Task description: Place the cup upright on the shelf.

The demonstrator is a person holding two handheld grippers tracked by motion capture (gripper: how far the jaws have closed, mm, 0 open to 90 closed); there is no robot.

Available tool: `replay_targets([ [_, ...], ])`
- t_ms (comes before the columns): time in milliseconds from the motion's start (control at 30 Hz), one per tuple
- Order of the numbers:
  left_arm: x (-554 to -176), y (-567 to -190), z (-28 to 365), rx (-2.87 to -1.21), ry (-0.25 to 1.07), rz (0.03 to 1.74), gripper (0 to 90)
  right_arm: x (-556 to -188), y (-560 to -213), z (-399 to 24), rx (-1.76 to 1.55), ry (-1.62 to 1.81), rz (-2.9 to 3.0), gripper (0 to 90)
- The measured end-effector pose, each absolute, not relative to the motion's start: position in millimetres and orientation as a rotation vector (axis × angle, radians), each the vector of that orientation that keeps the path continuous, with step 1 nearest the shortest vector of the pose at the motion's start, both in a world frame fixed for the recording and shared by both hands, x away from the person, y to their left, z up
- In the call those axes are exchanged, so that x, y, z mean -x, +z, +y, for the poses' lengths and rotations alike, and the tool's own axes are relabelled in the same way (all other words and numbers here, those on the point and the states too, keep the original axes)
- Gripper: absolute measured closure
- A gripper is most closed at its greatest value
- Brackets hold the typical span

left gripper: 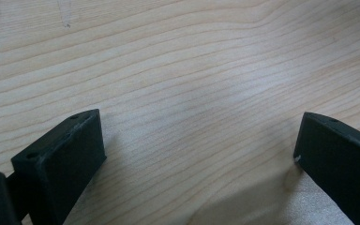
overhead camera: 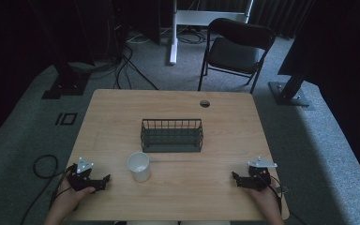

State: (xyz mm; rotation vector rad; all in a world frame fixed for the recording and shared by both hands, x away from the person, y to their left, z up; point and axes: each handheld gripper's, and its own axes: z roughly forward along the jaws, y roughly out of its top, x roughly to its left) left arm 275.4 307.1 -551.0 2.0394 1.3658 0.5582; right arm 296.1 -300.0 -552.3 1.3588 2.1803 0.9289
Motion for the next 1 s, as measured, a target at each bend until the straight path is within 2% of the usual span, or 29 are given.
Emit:
replay_targets([
  [433,-275.4,-550.9,307.1,-2.04,0.558,1.366,2.3,-293.8,-547.4,-286.6,-1.252,0.944,2.332,13.1],
  [733,-275.4,-550.9,307.1,-2.04,0.558,1.366,2.3,-294.7,-546.2,-292.6,-1.283,0.946,2.313,13.0],
  [1000,-275.5,-551.0,307.1,-2.041,0.559,1.365,2.4,-292.0,-533.0,-288.9,-1.252,1.02,2.282,13.0],
])
